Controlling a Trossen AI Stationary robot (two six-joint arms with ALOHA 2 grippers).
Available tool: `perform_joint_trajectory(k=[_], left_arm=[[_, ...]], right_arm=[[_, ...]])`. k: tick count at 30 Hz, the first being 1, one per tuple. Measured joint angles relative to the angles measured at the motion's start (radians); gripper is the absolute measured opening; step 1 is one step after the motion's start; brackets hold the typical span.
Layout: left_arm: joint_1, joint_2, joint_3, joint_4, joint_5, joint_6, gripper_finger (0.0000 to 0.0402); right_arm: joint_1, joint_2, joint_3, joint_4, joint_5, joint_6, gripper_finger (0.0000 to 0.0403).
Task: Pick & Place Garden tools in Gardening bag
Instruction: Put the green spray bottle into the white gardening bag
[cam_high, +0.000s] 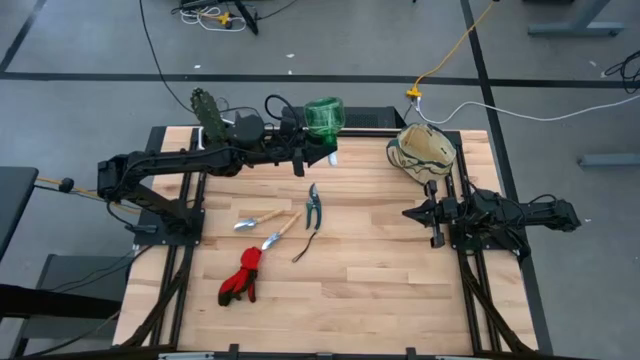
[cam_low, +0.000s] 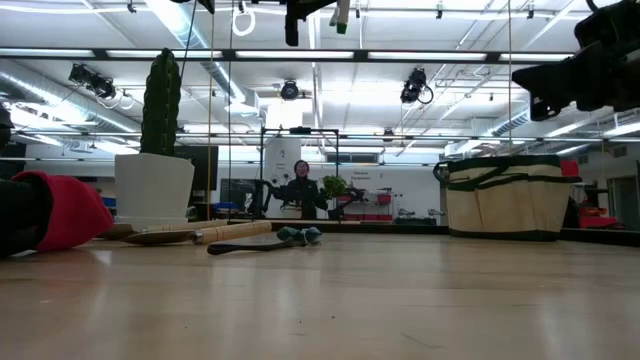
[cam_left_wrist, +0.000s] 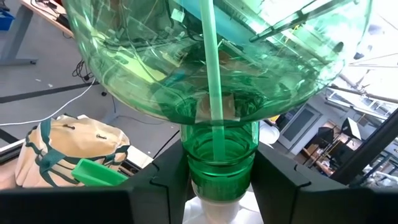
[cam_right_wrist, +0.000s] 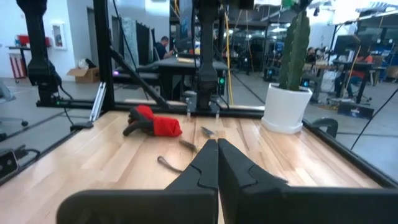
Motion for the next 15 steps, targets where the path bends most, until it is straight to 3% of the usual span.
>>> perform_joint_trajectory(k=[6,12,15], left_arm=[[0.000,0.000,0.000,0.009,0.000,-0.023,0.0149],[0.000,0.000,0.000,0.021,0.000,-0.023,0.0149],[0.000,0.000,0.000,0.022,0.000,-0.023,0.0148]], right_arm=[[0.000,0.000,0.000,0.109,0.078,0.082,0.0000],[0.000,0.000,0.000,0.157,0.229,0.073,0.0000],[0.000,0.000,0.000,0.170,0.247,0.044,0.0000]])
